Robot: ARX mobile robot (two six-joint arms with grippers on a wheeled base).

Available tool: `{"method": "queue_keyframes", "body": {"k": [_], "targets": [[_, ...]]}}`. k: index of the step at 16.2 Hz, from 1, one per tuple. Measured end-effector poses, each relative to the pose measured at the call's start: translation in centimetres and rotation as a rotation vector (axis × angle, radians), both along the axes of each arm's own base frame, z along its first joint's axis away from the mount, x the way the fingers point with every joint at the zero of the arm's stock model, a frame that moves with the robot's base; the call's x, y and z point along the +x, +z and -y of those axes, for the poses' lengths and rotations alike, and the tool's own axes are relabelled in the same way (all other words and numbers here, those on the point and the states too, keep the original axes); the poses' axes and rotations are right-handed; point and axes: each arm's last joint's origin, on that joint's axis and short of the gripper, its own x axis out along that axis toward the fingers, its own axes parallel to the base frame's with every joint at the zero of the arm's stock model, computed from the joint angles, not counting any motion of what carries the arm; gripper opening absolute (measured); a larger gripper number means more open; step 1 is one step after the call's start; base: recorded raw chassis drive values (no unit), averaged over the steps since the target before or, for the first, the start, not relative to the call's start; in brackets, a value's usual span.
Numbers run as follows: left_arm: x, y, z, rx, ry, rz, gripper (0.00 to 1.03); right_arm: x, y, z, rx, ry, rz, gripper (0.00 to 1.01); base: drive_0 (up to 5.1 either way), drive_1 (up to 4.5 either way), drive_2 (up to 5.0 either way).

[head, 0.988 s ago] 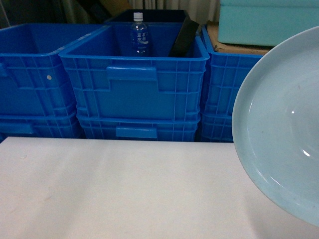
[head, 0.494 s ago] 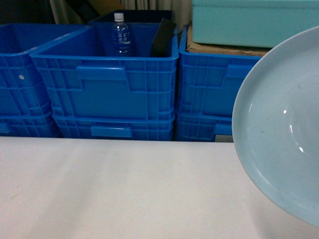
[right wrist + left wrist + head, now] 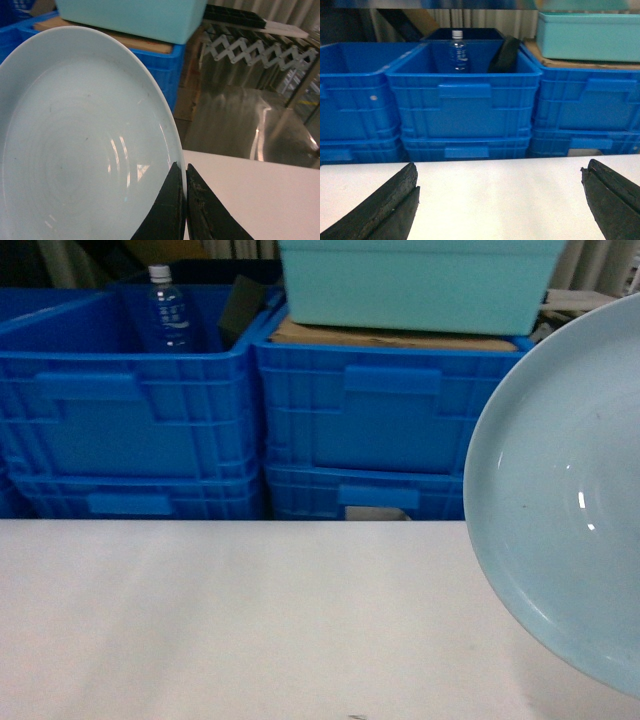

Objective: Place blue tray on left shelf second layer neatly

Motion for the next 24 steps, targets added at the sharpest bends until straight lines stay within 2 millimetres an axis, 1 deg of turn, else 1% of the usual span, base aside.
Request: {"method": "queue_keyframes", "body": {"k": [24], "targets": [[0.00,-0.03,0.02,0.000,-0.003,-0.003,0.98,-0.01,-0.05,0.02,0.002,-0.003,-0.003,0.02,3.3,-3.84,-3.8]]}}
